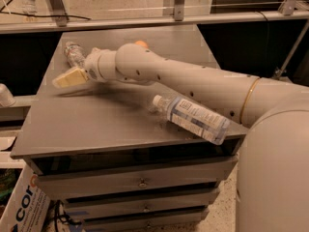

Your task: Pick water bottle

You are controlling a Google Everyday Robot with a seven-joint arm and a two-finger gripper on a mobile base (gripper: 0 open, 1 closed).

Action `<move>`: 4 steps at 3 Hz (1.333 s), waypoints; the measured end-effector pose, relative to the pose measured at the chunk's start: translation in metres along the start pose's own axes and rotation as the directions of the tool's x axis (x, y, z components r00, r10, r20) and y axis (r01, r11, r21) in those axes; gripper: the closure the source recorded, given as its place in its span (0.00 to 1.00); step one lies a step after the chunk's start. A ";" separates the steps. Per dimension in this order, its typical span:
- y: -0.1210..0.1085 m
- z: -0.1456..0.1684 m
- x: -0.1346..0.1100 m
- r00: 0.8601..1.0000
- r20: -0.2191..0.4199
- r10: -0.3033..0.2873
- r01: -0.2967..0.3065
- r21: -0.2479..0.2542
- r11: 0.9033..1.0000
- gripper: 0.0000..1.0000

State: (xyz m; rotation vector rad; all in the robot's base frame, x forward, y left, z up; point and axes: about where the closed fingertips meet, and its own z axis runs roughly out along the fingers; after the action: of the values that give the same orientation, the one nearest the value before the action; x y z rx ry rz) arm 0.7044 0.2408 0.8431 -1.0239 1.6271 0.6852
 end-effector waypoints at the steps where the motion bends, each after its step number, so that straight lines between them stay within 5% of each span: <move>1: 0.004 0.004 0.009 0.999 -0.031 -0.008 0.008 -0.001 1.000 0.18; 4: 0.004 -0.009 0.020 0.998 -0.061 -0.022 0.024 0.030 0.999 0.87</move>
Offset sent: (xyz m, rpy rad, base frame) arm -0.0057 -0.0035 -0.0204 -0.0715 0.0096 -0.0154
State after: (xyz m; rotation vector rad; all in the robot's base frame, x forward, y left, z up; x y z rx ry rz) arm 0.6950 0.2294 0.8268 -1.0483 1.6711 0.6170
